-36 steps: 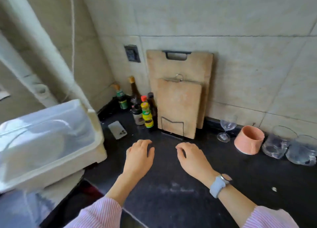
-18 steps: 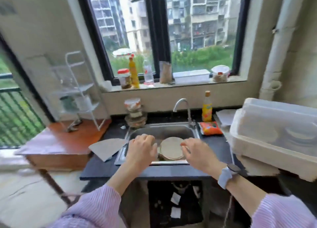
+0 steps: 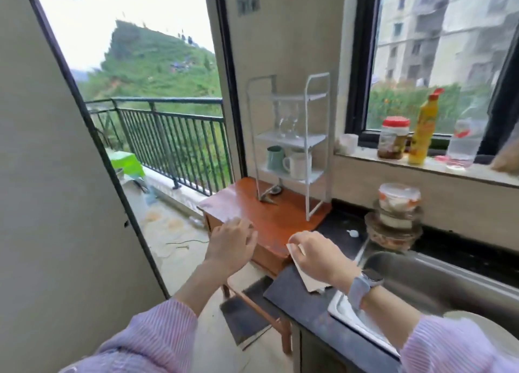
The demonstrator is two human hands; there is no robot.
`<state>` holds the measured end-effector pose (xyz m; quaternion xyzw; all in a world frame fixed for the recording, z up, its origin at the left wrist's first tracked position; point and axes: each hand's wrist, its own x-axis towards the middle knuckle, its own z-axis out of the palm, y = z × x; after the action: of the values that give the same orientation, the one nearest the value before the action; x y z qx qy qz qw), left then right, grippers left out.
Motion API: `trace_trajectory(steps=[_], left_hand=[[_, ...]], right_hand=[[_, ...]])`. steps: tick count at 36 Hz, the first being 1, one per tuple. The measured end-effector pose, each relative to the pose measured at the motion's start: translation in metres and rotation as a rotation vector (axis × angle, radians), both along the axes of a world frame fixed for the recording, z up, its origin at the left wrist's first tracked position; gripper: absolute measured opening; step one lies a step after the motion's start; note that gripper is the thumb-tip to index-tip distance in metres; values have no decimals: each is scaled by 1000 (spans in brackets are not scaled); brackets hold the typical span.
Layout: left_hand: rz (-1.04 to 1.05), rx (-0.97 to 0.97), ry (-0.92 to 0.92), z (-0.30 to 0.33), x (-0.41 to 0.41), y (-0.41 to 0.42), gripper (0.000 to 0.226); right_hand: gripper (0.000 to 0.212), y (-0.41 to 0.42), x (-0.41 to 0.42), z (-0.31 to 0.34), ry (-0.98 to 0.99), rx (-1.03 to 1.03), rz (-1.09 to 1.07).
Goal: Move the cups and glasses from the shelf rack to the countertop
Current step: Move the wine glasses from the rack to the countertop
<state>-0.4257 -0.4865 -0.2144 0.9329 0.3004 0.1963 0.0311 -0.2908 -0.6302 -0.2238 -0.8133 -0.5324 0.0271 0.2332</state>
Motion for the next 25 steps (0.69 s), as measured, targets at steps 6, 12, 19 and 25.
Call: trace_trajectory(steps=[6, 12, 19, 25], left_hand=[[37, -61, -28, 43, 63, 91, 30], [17, -99, -154, 62, 109, 163, 27], [-50, -149, -265, 59, 163, 227, 24], [-171, -278, -362, 43, 237, 296, 31]], right_hand=[[30, 96, 69, 31, -4, 72, 31], [29, 171, 122, 51, -4, 147, 34], [29, 237, 166, 47, 68, 203, -39], [35, 295, 206, 35, 157, 286, -176]])
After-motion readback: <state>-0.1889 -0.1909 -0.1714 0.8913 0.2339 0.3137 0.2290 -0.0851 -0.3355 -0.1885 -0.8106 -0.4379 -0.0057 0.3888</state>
